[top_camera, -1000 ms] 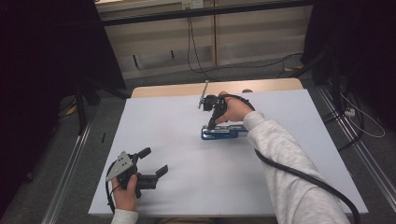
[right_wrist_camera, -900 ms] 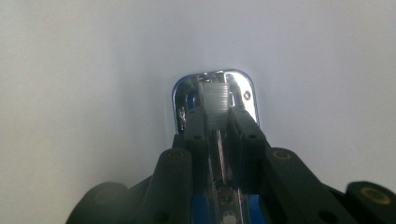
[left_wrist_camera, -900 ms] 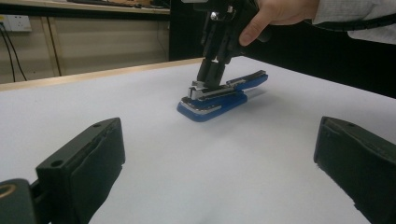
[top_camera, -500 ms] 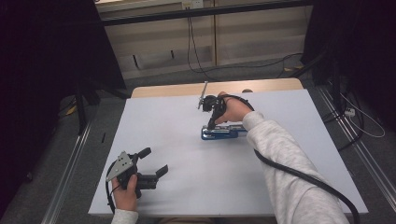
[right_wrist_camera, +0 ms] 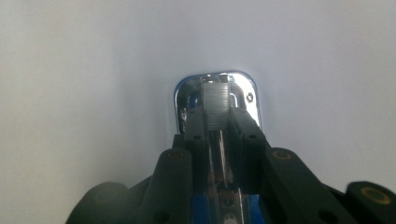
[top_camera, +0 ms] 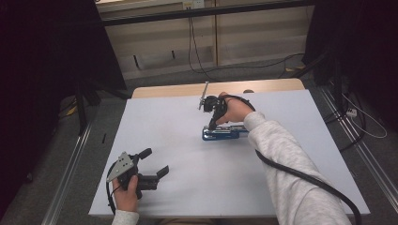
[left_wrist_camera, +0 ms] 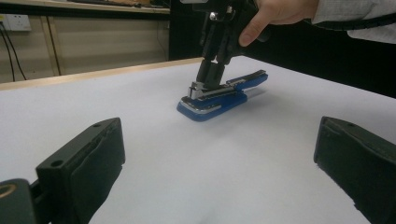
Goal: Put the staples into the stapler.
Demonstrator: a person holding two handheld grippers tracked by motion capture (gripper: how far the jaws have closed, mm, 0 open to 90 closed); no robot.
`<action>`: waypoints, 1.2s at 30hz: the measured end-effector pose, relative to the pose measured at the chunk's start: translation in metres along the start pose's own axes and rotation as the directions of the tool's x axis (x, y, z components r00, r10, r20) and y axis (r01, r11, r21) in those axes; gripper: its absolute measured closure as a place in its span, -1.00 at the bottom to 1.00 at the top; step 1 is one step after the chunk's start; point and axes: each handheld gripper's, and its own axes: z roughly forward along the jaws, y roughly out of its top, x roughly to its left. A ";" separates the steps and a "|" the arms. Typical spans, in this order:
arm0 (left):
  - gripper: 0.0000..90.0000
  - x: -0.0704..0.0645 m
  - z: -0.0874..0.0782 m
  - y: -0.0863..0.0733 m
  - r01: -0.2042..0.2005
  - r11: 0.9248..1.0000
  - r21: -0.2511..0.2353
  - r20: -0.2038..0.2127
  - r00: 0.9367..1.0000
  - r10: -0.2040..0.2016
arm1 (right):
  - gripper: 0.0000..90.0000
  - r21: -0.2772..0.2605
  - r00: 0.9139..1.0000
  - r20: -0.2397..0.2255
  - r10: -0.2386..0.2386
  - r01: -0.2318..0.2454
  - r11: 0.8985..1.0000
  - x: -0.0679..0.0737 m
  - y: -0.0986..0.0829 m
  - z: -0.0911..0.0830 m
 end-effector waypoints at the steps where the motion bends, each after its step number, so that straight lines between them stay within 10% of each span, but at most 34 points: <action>1: -0.96 0.000 0.000 0.000 0.000 1.000 0.001 -0.003 1.000 0.000 | 0.75 0.004 1.000 0.005 -0.003 0.003 1.000 0.000 0.000 0.000; 36: -0.96 -0.001 0.000 -0.001 0.015 1.000 0.001 -0.013 1.000 -0.015 | 0.75 0.009 1.000 0.000 -0.016 0.016 1.000 0.001 0.003 0.003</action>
